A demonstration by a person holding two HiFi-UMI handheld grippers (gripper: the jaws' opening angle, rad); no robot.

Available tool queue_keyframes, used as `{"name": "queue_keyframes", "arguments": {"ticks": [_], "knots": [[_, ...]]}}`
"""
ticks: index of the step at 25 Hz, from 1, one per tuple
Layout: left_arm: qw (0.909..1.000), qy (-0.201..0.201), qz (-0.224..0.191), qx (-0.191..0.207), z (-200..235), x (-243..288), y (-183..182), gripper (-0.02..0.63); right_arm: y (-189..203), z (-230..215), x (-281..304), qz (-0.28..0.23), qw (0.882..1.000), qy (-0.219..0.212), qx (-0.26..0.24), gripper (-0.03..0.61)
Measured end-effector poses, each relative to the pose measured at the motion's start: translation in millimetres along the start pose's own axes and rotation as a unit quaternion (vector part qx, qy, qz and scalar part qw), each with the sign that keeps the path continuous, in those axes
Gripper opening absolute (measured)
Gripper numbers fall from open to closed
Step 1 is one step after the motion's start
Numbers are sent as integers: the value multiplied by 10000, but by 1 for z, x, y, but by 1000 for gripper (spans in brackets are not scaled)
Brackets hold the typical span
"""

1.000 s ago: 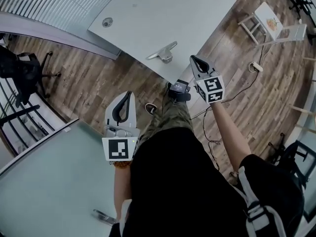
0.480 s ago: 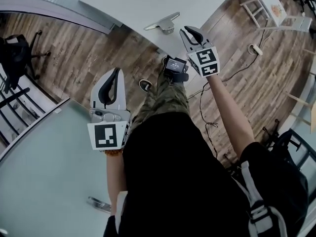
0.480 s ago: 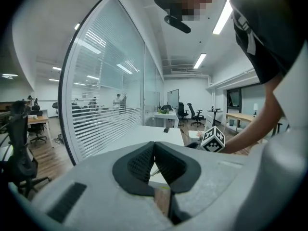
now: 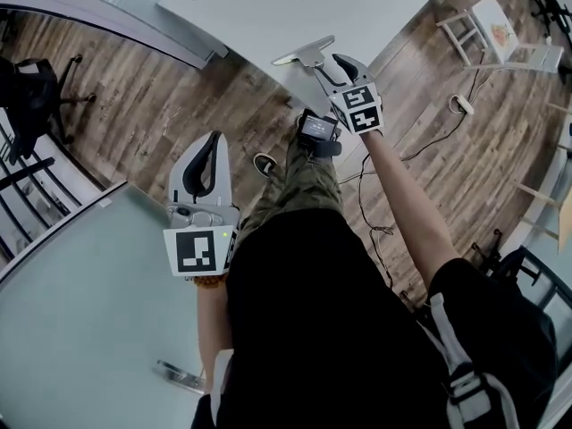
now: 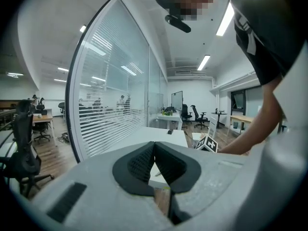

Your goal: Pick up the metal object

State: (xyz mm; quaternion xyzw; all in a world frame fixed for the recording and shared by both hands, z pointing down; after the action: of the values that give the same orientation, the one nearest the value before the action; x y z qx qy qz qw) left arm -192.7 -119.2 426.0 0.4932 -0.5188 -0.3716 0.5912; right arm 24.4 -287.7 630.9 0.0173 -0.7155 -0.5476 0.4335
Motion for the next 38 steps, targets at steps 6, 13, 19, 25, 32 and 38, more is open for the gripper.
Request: {"name": "queue_keyframes", "arguments": {"ticks": [6,13,19,25,32,38], "knots": [[9999,-113,76,-45,9,-4,5,15,20,3,24,402,9990,-113,181,261],[9998,-152,118,-74,13,-3,7,15,33,1,45,542,9979,-9,363,268],[9995,-221,179,-129,17,-7,9,15,35,4,53,591,9972,-16,461,278],[9992,-316,136,-206,23,-14,11,15,31,0,58,564,9962,-20,669,277],[9988,-393,121,-275,26,-21,13,15,25,-2,66,656,9955,4,679,276],[9985,-424,147,-304,24,-22,15,15,26,-14,63,591,9937,284,913,276]]}}
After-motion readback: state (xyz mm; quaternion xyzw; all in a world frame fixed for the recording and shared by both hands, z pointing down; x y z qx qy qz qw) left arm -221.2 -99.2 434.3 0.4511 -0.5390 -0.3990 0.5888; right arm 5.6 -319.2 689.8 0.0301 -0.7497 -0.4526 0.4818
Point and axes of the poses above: the fingertips, and each gripper's own axes: x forward along the fingers, z to its left, y out of its underside, the point moved 4 cm from there along -x, backward along the fingers, and after that the axes turned 8 degrees about -y, right-handed, at the moved point
